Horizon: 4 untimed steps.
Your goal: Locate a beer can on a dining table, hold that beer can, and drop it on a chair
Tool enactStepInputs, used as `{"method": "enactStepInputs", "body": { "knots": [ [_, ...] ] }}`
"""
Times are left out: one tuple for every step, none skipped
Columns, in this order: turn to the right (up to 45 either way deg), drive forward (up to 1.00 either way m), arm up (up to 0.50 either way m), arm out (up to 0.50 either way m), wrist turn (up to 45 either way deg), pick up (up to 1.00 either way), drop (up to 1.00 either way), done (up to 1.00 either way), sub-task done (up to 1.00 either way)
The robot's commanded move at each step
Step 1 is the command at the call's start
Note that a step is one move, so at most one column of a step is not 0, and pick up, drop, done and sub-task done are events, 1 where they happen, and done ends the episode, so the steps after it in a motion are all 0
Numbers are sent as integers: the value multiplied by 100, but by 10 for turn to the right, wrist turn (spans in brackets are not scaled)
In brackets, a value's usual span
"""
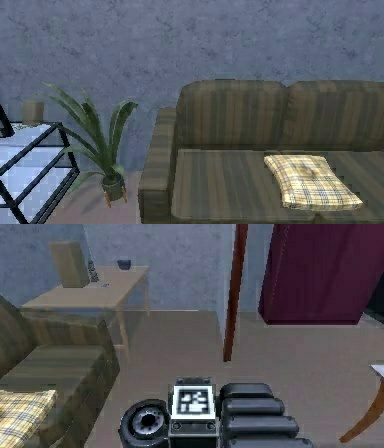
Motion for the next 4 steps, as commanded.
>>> {"method": "enactStepInputs", "body": {
  "knots": [
    [0,5,0,0,0,0,0,0,0],
    [-450,0,0,0,0,0,0,0,0],
    [-360,0,0,0,0,0,0,0,0],
    [0,75,0,0,0,0,0,0,0]
  ]
}}
